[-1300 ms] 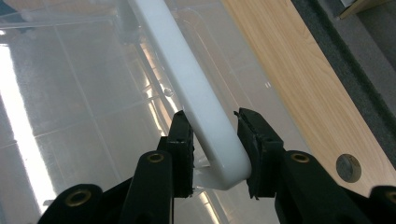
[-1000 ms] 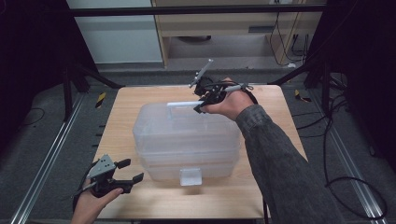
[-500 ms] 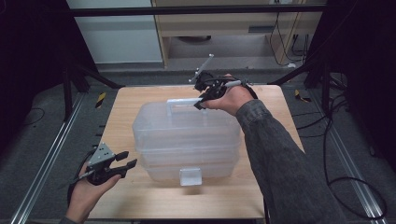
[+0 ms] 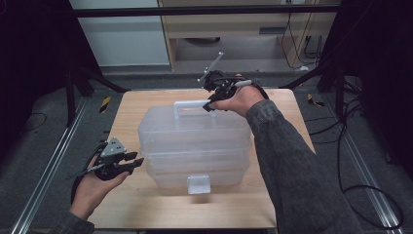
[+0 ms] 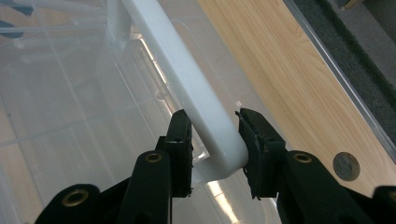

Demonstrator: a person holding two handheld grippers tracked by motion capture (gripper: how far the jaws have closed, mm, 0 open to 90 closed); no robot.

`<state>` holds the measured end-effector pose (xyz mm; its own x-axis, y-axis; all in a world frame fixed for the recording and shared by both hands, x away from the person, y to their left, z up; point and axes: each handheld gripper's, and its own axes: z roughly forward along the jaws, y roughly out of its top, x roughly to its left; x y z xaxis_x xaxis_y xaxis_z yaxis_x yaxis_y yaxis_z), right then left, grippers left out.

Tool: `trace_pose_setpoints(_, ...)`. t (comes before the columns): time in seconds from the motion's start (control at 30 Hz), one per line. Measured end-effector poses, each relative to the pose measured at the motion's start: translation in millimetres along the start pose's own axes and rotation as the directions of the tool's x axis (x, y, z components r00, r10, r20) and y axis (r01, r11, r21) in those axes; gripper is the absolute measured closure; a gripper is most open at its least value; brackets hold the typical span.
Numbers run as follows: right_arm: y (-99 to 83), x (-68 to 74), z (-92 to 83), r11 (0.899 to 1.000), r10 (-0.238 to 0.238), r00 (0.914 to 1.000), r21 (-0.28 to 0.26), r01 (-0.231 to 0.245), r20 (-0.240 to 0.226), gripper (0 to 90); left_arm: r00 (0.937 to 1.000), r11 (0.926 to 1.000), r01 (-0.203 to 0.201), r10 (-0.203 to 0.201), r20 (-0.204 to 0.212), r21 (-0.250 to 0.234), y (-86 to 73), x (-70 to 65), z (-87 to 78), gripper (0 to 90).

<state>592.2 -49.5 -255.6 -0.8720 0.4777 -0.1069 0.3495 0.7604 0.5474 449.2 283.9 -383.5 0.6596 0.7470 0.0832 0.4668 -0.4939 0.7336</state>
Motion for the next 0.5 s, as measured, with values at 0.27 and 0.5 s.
trace_pose_setpoints(0.27,1.8,-3.3,-1.2,1.000,0.006,1.0000,-0.004,-0.006,0.005,65.8,1.0000,1.0000,0.005,-0.005,0.004,0.000,18.6,-1.1,-2.6,65.9)
trace_pose_setpoints(0.5,3.5,-6.3,-0.6,1.000,0.016,0.9999,-0.003,-0.016,0.005,65.7,0.9997,0.9996,0.024,-0.024,-0.001,-0.016,19.6,-4.3,2.0,66.3)
